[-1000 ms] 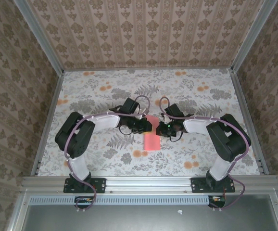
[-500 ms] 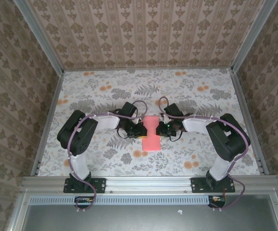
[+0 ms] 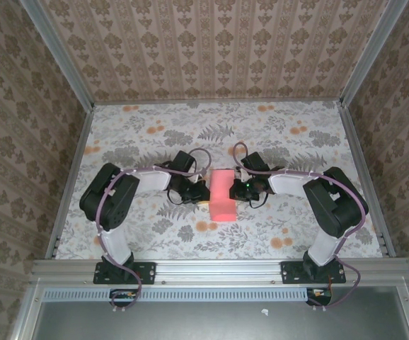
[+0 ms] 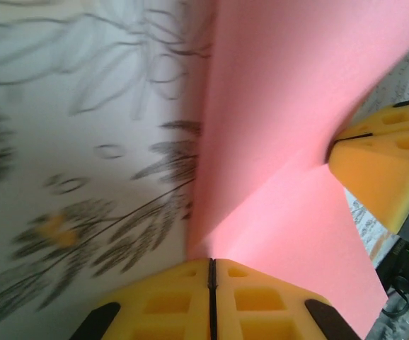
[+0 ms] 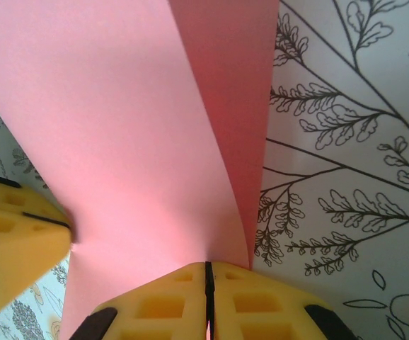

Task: Fold a paper plane with a square sheet of paper (fold left side to right side)
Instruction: First fold the square sheet of paper in half at the center of the table, then hold the square sheet of paper at the center of the table.

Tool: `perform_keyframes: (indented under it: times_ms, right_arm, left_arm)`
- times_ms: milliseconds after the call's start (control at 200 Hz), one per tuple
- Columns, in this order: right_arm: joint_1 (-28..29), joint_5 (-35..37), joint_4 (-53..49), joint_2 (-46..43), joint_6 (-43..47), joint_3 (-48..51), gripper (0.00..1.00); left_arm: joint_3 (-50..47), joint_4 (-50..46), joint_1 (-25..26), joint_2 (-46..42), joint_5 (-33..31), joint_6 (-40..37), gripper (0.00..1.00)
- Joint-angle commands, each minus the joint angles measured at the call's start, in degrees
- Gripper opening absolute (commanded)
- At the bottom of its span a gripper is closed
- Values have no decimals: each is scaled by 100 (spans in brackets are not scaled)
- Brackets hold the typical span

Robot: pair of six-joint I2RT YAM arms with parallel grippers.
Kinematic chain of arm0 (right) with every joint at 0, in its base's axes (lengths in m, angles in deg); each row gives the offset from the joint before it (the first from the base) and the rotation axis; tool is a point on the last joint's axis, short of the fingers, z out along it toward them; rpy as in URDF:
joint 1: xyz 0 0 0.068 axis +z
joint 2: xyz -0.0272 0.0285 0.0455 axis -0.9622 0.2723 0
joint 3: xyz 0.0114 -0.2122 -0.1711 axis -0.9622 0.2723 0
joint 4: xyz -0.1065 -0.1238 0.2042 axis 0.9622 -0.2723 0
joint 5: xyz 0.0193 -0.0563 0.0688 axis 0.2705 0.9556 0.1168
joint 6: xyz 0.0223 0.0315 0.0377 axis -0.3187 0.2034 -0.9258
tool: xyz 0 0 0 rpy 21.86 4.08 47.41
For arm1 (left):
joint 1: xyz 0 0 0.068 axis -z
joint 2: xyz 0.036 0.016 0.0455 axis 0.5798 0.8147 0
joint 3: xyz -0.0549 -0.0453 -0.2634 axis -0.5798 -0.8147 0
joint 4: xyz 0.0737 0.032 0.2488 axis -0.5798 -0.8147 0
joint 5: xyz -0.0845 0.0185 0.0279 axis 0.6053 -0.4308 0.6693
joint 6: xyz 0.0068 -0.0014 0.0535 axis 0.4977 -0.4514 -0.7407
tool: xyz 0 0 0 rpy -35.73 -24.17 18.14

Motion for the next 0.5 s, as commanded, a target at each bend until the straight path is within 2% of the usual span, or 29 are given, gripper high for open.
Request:
perform_keyframes:
  times_ms: [0, 195, 495]
  right_arm:
    - [45, 296, -687, 241, 57, 103, 10]
    - [56, 299, -666, 229, 34, 104, 10]
    - [80, 266, -654, 245, 31, 83, 10]
  left_arm:
    - [53, -278, -21, -391, -182, -311, 9]
    - [454, -59, 352, -289, -48, -316, 9]
    - [501, 137, 530, 270, -83, -214, 10]
